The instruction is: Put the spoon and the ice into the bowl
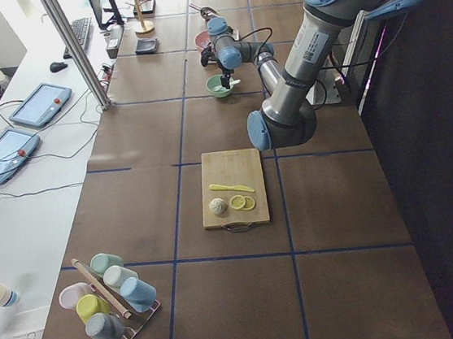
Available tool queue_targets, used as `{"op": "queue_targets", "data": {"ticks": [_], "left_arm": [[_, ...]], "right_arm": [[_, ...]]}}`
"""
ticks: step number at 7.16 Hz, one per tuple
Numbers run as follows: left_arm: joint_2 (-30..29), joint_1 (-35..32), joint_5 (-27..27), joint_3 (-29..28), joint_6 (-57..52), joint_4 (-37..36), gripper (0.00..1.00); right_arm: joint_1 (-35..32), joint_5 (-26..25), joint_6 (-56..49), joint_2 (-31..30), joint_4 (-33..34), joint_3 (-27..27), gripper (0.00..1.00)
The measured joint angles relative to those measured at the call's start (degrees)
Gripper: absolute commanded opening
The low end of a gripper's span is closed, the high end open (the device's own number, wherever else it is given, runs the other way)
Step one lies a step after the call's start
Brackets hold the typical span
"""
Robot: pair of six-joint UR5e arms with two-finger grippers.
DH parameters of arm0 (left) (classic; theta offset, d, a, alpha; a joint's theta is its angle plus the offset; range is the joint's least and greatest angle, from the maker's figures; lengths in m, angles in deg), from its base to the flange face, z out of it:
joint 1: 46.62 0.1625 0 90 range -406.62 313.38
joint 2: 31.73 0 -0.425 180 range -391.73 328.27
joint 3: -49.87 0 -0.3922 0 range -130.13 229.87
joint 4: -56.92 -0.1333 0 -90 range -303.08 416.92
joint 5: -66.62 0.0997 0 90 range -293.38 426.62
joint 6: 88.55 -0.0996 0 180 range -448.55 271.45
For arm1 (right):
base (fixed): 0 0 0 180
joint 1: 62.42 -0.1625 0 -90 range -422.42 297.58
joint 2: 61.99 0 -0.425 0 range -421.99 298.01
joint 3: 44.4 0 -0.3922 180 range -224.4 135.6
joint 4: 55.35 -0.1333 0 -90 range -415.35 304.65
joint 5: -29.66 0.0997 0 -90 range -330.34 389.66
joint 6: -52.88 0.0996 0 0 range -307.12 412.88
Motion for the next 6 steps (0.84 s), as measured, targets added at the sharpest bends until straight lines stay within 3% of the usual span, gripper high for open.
{"op": "queue_targets", "data": {"ticks": [4,6], "left_arm": [[16.3,-14.8,-4.3,13.7,-24.4,-12.1,1.00],[28.1,-24.8,-4.9,20.4,-32.1,-13.2,1.00]], "right_arm": [[3.4,-0.1,8.4,0.6,-1.1,5.2,1.00],[6.6,-0.4,15.3,2.7,-1.0,7.7,1.00]]}}
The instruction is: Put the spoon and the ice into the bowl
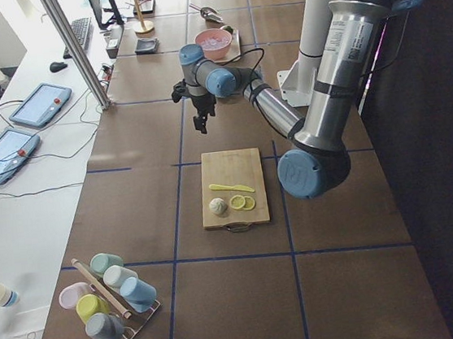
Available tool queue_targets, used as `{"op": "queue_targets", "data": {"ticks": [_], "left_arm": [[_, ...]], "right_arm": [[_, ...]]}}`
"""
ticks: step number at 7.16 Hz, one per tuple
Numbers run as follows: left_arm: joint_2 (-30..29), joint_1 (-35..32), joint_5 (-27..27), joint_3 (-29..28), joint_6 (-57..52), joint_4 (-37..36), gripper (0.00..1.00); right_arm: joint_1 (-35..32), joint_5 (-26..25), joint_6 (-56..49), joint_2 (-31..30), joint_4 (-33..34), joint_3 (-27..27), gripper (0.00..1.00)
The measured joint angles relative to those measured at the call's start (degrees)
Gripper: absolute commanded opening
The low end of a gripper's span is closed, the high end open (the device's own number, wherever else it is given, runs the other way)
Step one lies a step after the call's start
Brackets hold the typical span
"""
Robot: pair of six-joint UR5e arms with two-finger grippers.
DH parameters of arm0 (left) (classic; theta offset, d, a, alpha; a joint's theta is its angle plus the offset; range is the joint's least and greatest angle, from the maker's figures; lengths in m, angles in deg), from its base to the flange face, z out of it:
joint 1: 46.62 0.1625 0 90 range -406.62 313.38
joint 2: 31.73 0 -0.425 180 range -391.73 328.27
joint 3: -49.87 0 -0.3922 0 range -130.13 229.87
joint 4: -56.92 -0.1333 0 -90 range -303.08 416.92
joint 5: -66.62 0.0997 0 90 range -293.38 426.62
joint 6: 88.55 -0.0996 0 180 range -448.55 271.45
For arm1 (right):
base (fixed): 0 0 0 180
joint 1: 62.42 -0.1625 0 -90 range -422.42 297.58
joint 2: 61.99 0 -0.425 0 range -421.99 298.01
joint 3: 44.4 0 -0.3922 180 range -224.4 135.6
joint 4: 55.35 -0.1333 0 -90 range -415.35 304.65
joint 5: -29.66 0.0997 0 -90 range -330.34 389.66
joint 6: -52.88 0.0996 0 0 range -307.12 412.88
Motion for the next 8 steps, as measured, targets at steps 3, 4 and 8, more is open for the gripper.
{"op": "queue_targets", "data": {"ticks": [3,4,8], "left_arm": [[12.7,-20.9,-10.3,-0.8,-15.4,-0.3,1.00],[17.8,-26.8,-11.7,-2.5,-17.8,0.3,1.00],[25.0,-36.4,-12.6,-9.2,-19.3,11.8,1.00]], "right_arm": [[6.3,-0.5,8.9,5.3,0.1,2.3,1.00],[9.4,-1.2,13.1,7.8,0.1,2.7,1.00],[25.4,-9.3,30.7,18.5,0.0,3.0,1.00]]}}
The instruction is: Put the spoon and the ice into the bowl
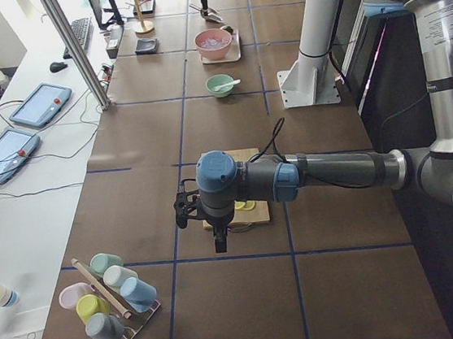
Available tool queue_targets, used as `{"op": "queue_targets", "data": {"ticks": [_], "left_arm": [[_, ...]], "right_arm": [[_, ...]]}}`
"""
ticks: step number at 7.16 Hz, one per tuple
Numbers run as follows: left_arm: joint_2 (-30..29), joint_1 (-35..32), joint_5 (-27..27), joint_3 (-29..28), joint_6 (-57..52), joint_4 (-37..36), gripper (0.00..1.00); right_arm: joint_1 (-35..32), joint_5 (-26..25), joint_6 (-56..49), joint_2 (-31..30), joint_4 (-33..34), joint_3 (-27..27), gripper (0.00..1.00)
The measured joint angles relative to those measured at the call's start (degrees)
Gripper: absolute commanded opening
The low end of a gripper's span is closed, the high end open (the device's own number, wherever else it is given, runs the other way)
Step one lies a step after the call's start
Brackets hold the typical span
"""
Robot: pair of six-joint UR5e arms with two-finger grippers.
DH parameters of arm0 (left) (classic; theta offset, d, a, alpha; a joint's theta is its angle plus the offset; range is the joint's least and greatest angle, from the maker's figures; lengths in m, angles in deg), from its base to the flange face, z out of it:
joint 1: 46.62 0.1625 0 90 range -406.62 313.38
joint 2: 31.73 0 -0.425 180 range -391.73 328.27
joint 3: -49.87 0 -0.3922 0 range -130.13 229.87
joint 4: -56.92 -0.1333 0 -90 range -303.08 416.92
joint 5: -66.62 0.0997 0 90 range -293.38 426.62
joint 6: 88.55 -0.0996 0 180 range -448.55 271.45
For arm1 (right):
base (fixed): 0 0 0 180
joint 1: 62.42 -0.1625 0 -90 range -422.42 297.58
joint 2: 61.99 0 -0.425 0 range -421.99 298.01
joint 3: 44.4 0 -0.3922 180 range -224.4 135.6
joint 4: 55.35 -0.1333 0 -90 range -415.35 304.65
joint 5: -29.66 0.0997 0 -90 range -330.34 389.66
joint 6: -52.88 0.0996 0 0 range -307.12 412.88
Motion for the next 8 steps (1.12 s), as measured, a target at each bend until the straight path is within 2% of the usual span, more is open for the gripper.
{"op": "queue_targets", "data": {"ticks": [2,3,5,8], "left_arm": [[-0.2,-0.1,0.0,-0.2,0.0,0.6,1.00],[-0.3,-0.2,0.0,-0.2,0.0,0.6,1.00],[-0.4,-0.2,0.0,-0.3,0.0,0.6,1.00],[-0.2,-0.2,0.0,-0.3,0.0,0.6,1.00]], "right_arm": [[8.5,-8.8,1.0,3.5,-0.1,-1.4,0.97],[11.0,-11.0,1.4,4.0,-0.1,-2.2,0.92],[13.5,-13.7,-4.4,4.4,-0.1,-3.6,0.92],[13.9,-14.2,-23.1,4.4,-0.1,-4.1,0.83]]}}
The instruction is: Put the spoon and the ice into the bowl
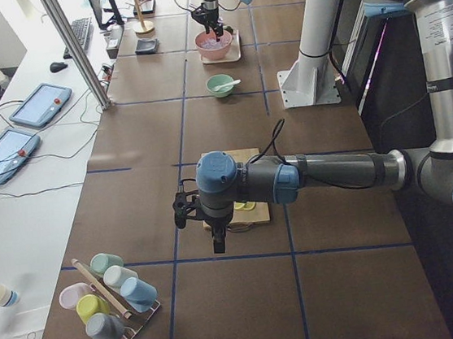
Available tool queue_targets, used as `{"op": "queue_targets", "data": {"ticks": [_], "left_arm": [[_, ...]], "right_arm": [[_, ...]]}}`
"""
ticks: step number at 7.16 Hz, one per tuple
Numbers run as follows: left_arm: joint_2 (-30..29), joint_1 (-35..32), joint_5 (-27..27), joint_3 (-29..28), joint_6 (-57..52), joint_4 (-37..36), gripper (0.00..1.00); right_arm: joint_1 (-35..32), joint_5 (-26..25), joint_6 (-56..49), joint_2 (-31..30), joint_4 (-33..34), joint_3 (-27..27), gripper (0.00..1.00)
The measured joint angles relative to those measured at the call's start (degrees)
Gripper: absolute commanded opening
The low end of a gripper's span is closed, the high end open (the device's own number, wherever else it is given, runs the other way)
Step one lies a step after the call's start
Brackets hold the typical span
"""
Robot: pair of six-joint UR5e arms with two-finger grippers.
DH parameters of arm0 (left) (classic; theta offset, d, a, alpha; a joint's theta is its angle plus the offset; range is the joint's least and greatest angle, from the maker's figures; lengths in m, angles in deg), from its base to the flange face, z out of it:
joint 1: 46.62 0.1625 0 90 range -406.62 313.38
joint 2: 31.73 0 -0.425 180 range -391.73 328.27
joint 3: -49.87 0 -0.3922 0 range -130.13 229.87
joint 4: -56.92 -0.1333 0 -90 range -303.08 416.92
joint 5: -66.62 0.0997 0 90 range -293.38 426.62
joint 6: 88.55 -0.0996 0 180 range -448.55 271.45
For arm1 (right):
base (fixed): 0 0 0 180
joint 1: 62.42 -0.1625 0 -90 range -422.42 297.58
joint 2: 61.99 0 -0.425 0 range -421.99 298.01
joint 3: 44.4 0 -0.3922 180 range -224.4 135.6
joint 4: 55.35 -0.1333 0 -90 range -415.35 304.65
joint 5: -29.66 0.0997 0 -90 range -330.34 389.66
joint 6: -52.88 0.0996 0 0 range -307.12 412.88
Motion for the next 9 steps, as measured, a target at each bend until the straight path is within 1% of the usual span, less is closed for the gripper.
{"op": "queue_targets", "data": {"ticks": [1,2,3,4,6,7,9], "left_arm": [[0.1,0.0,0.0,0.1,0.0,0.0,1.00],[0.2,0.0,0.0,0.1,0.0,0.1,1.00],[0.3,0.0,0.0,0.2,0.0,0.1,1.00],[0.3,0.0,0.0,0.3,0.0,0.1,1.00],[0.4,0.0,0.0,0.5,0.0,0.0,1.00],[0.4,0.0,0.0,0.6,0.0,0.0,1.00],[0.4,0.0,0.0,0.9,0.0,0.0,1.00]], "right_arm": [[0.0,0.0,-3.7,0.1,0.0,-0.3,0.81],[0.1,0.0,-5.2,0.2,0.1,-0.9,0.79],[0.1,0.0,-5.5,0.3,0.1,-1.5,0.74],[0.1,0.0,-5.5,0.4,0.1,-2.0,0.66],[0.1,0.0,-5.4,0.7,0.1,-2.7,0.18],[0.1,0.1,-5.4,0.9,0.1,-2.9,0.06],[0.1,0.1,-5.3,1.2,0.3,-3.0,0.01]]}}
